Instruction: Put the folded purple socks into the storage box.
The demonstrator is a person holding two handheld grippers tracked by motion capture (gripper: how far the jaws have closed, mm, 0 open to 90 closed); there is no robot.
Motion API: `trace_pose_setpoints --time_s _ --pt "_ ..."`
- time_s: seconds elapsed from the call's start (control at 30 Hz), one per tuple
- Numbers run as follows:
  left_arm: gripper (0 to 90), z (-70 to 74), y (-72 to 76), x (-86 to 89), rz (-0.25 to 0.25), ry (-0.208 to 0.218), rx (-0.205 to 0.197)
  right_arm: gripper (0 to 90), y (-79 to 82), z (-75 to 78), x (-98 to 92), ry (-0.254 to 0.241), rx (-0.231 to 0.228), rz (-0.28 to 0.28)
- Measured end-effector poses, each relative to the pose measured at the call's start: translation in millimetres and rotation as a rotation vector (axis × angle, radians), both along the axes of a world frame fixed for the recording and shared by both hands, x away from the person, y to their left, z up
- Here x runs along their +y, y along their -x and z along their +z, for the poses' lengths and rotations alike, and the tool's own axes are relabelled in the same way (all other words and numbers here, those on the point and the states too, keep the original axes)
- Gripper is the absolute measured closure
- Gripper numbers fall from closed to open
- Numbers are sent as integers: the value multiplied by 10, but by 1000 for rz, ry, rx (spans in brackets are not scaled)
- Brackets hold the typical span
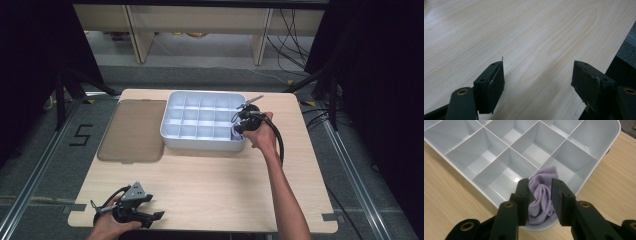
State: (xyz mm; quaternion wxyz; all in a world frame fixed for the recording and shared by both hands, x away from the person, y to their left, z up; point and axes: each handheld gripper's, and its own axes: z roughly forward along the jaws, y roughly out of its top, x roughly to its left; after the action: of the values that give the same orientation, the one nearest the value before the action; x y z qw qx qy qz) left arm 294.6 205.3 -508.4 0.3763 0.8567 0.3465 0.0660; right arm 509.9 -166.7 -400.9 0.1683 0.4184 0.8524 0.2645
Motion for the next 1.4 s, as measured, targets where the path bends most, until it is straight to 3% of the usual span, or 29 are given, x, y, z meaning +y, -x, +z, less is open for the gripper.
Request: trace_pose_setpoints --time_s 0.37,0.47,0.5,0.63,0.73,0.97,1.17,1.23,1.27,1.3,1.4 --pt "255 5 -7 12 -8 -11 -1 543 124 61 9 -30 -53 13" --pt "255 5 -9 14 -12 -13 -3 519 180 74 20 -63 -37 2" --pt "255 5 -5 12 -8 -13 -1 500 196 76 12 -54 -45 14" --pt "255 -1 -1 0 2 1 1 479 229 91 12 -69 -47 4" --pt "255 5 -11 16 -13 -13 -4 452 247 106 1 -64 -69 19" --pt "255 -2 -10 12 5 -11 6 413 374 114 21 -111 -80 20" --pt "255 -7 -11 8 11 -9 3 372 463 107 46 -127 -113 60" --pt "255 -7 -11 8 11 -8 3 371 511 115 67 -145 -82 33" --pt "255 -6 -10 8 10 -10 2 369 506 102 63 -146 -108 52" --pt "255 4 -15 16 -8 -17 -4 359 550 104 79 -156 -91 38" --pt "255 5 -9 14 -11 -15 -4 358 587 99 87 -168 -98 39"
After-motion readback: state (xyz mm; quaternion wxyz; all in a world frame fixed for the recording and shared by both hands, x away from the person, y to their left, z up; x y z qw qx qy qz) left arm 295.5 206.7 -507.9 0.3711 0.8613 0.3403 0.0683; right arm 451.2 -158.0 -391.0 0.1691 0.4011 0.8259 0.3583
